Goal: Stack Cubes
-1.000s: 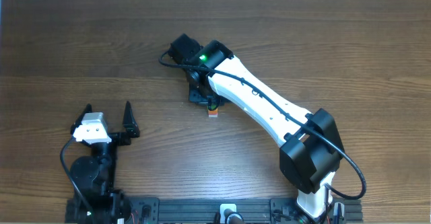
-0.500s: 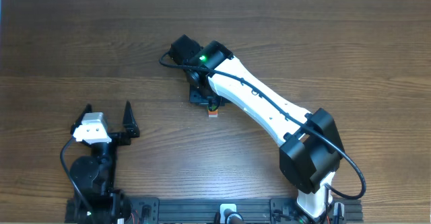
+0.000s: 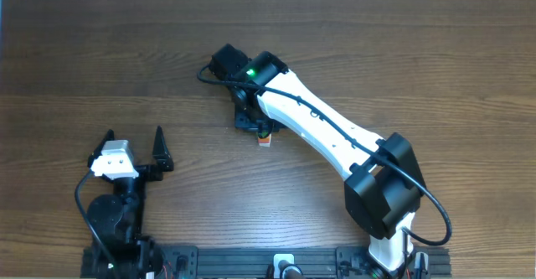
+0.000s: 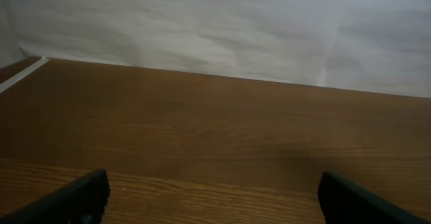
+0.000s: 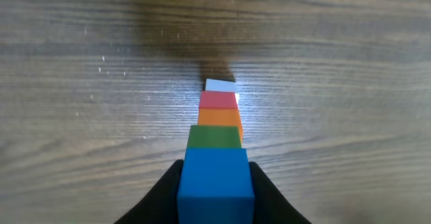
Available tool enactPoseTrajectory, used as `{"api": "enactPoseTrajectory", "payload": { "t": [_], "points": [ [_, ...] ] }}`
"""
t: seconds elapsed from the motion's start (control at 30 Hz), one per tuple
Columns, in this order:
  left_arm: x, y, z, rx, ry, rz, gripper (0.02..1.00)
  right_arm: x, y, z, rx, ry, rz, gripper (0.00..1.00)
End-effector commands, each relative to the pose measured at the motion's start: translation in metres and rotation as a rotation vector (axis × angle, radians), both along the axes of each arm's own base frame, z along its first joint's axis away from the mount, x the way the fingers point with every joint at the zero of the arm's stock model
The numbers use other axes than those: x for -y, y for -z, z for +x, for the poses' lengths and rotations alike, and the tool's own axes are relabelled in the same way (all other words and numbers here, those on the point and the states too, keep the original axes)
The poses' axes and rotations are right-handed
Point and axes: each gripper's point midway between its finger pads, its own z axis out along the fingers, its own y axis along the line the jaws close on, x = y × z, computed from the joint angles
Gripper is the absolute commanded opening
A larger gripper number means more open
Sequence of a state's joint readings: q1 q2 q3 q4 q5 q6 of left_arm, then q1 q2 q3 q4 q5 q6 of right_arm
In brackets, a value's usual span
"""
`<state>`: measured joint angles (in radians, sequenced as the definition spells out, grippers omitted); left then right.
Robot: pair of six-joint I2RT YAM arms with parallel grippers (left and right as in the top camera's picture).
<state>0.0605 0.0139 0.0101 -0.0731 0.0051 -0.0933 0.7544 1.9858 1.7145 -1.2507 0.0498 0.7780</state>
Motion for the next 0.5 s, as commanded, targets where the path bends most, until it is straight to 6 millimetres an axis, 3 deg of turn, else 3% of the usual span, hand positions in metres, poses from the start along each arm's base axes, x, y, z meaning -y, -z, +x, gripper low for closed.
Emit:
{"api": "enactPoseTrajectory", "payload": {
  "t": [0.03, 0.23, 0.33, 0.5],
  "points": [
    [0.0010, 0.0012, -0.0002, -0.001, 0.009, 0.010, 1.000, -0.0003, 0.0130, -0.0036, -0.029, -0.006, -0.021, 0.457],
    [0.0010, 0.0012, -0.0002, -0.001, 0.009, 0.010, 1.000, -0.0003, 0.0130, -0.0035, -0.029, -0.006, -0.022, 0.717],
    [0.0010, 0.0012, -0.0002, -0.001, 0.009, 0.010, 1.000, -0.0002, 0.0130, -0.0036, -0.029, -0.006, -0.022, 0.991],
    [0.0010, 0.0012, -0.0002, 0.000, 0.009, 0.010, 1.000, 0.0001, 0.0128, -0.0038, -0.030, -0.007, -0.023, 0.991]
  ]
}}
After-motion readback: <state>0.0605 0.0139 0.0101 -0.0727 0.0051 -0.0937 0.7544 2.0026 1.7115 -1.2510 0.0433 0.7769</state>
